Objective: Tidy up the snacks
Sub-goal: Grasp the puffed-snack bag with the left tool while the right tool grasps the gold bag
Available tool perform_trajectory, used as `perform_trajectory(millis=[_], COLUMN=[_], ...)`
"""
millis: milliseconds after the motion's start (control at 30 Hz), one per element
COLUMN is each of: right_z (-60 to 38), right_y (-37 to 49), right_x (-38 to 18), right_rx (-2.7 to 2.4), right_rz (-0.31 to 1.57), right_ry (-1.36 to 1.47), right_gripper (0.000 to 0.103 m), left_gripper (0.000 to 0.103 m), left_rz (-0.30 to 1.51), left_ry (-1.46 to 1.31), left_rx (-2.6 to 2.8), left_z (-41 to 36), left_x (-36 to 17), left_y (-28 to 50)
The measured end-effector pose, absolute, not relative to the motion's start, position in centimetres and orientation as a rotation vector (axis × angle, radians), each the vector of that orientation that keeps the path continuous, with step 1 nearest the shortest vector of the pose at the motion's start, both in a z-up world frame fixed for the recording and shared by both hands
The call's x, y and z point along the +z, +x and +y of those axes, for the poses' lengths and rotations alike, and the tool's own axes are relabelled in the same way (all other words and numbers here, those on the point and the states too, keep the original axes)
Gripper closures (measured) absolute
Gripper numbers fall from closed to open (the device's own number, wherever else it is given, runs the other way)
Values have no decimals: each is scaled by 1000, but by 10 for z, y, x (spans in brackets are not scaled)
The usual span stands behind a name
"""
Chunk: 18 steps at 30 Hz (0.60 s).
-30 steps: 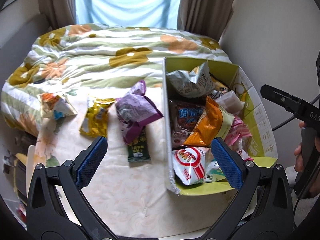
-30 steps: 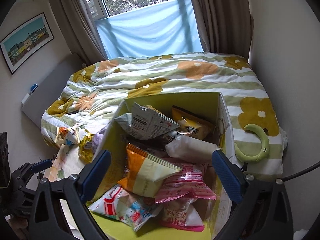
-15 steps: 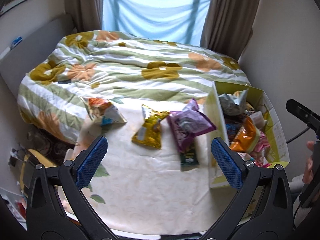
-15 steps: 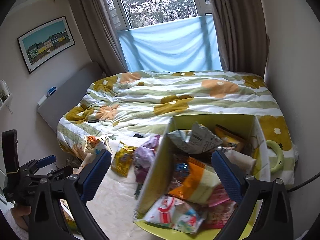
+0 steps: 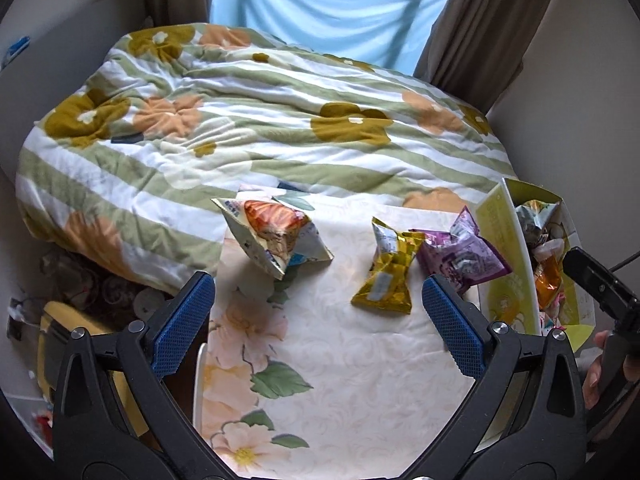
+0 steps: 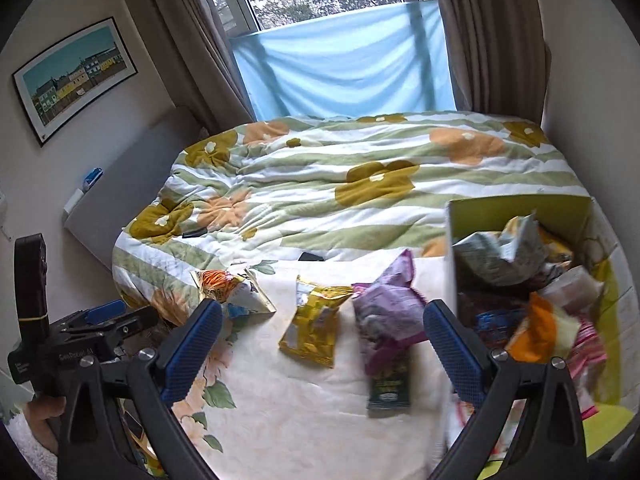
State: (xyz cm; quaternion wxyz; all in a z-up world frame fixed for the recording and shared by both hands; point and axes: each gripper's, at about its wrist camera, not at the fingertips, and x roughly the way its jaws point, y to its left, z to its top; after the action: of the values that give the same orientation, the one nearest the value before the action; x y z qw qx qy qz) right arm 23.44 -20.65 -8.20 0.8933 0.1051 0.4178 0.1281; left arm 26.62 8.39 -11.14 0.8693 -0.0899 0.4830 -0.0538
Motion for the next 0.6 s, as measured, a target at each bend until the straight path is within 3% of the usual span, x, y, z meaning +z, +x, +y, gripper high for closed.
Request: perform_trajectory(millis=[233, 600], right_z=[-159, -126], right_y=[258, 296], right_x=[-119, -186], right_rx=[199, 102], right_rz=[931, 1053], right_ry=[246, 269], right_gripper=[3, 3], left_gripper=[1, 1], left_rz=[1093, 1232], left_ry=[-204, -209], left_rx=[-214, -344], left_z=[124, 121], left_x=[-156, -239], left_y=[324, 387])
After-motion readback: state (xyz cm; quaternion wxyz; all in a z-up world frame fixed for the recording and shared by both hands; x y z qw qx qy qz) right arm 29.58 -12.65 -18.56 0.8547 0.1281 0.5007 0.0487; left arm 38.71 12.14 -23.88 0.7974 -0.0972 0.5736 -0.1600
